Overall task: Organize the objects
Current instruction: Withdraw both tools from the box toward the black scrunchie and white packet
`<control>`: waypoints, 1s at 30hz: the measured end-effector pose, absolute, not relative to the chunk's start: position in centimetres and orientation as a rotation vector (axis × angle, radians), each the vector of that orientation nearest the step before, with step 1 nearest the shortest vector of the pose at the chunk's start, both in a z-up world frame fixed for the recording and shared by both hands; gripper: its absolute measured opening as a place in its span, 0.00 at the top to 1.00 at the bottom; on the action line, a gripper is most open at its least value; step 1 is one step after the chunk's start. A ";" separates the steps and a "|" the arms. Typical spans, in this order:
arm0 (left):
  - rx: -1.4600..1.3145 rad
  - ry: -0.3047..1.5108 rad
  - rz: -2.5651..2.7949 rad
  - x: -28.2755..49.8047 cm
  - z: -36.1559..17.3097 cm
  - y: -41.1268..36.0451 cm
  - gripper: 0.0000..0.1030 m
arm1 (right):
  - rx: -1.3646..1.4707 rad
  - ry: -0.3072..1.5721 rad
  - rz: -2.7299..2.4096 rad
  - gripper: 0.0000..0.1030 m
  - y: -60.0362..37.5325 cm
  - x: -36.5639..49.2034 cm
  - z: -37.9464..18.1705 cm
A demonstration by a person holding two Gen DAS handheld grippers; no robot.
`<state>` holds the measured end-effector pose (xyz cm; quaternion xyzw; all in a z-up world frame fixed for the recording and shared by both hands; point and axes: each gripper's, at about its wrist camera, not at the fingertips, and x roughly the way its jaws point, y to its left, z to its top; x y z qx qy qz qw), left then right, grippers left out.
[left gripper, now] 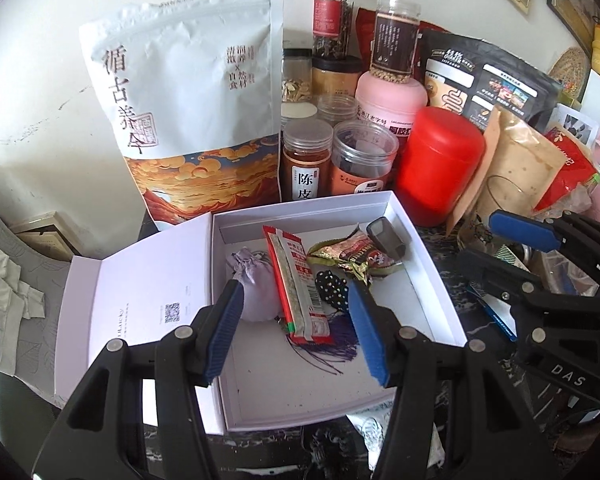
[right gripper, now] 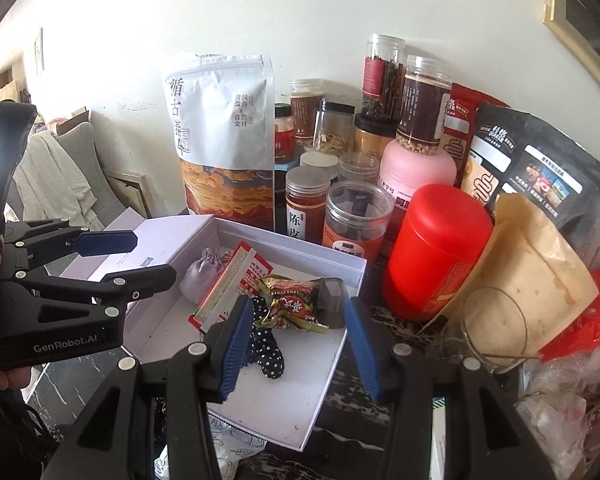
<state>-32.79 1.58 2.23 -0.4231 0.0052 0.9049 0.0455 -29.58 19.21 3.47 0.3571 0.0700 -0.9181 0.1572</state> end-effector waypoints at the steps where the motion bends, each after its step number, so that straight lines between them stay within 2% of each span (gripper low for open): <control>1: -1.286 0.020 2.772 -32.3 2.6 1.6 0.49 | 1.015 0.201 -2.630 0.53 19.2 -29.1 3.7; 17: -1.197 0.051 2.835 -24.0 6.9 2.4 0.41 | 0.916 0.197 -2.669 0.53 19.8 -21.4 6.9; 22: -1.177 0.053 2.849 -21.6 7.5 2.5 0.39 | 0.901 0.187 -2.676 0.50 19.8 -19.2 7.2; 30: -1.170 0.059 2.860 -17.2 7.3 2.7 0.36 | 0.905 0.179 -2.666 0.49 19.7 -15.7 6.5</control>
